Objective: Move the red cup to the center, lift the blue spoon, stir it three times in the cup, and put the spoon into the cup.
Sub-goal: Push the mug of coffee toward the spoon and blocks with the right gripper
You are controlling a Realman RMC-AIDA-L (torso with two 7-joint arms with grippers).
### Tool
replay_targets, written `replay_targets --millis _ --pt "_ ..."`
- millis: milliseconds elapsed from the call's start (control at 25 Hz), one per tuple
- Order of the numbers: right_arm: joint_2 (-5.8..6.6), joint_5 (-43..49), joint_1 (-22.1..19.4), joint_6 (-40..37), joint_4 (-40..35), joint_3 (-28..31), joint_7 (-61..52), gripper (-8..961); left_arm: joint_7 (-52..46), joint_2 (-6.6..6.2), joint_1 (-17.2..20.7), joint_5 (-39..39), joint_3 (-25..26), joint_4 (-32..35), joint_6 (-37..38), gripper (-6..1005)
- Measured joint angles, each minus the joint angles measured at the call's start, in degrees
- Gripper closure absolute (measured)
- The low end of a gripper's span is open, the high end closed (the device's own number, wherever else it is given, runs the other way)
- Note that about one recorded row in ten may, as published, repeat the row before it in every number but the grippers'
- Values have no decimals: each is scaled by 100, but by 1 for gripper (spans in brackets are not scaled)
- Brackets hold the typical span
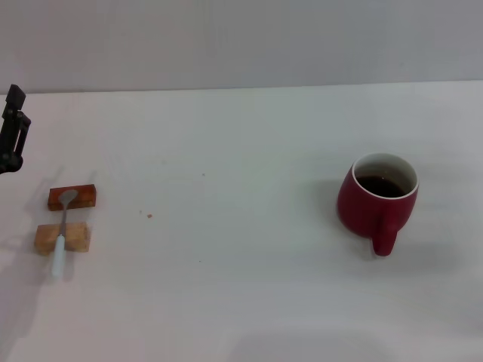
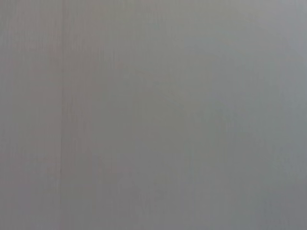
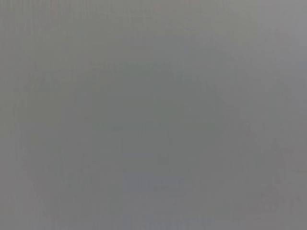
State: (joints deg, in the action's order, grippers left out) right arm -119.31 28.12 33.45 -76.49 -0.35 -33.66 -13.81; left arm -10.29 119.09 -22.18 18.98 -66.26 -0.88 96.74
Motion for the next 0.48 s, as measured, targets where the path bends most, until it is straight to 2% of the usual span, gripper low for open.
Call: replay_targets --millis 80,480 --pt "2 0 13 18 0 0 0 955 0 0 1 0 -1 0 0 447" --pt "4 1 105 0 1 0 -2 954 1 0 12 0 -1 1 18 447"
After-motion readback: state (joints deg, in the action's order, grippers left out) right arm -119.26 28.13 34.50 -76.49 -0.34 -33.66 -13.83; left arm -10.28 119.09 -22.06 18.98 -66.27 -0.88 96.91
